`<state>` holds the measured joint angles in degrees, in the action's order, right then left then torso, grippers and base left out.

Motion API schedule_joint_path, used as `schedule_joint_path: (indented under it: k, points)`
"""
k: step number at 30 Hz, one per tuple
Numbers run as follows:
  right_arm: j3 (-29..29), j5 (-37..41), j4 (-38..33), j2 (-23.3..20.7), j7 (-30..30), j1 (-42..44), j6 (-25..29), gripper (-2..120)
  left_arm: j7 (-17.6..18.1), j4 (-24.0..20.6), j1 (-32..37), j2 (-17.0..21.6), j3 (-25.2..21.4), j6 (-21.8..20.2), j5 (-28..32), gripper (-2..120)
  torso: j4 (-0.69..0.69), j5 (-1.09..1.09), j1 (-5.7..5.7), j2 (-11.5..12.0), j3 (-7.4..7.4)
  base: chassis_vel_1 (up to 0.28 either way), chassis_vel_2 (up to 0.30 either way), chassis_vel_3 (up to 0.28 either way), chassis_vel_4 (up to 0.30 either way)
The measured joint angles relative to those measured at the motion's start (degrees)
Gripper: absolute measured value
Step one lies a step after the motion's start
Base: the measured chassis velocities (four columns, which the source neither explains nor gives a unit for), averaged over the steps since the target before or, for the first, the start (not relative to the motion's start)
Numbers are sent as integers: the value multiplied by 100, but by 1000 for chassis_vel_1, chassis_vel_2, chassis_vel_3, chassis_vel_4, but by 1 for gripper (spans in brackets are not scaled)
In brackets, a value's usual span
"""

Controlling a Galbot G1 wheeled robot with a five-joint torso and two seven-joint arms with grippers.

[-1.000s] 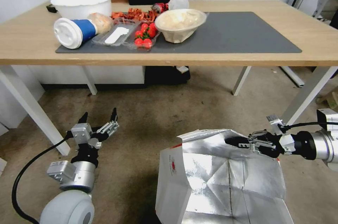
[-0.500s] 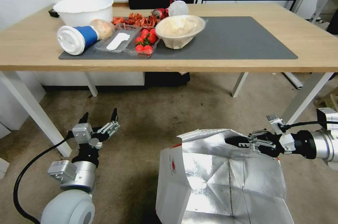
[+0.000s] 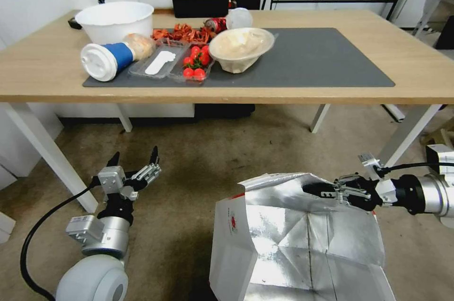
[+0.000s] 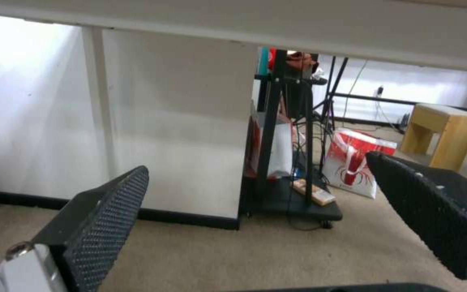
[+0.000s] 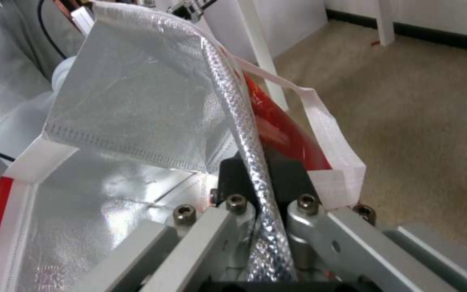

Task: Pick up the food delivery bag from the floor and place it on the table.

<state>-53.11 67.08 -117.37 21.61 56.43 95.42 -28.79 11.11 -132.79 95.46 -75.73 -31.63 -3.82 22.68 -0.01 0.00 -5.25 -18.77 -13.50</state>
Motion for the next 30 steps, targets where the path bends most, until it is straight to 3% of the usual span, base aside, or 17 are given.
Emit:
schedule_joint_path:
  k: [30]
  points:
    - [7, -51, -2, 11, 73, -12, 15, 0, -6, 27, 5, -21, 26, -1, -16, 100, 0, 0, -225, -702, -478, 0, 0, 0, 0]
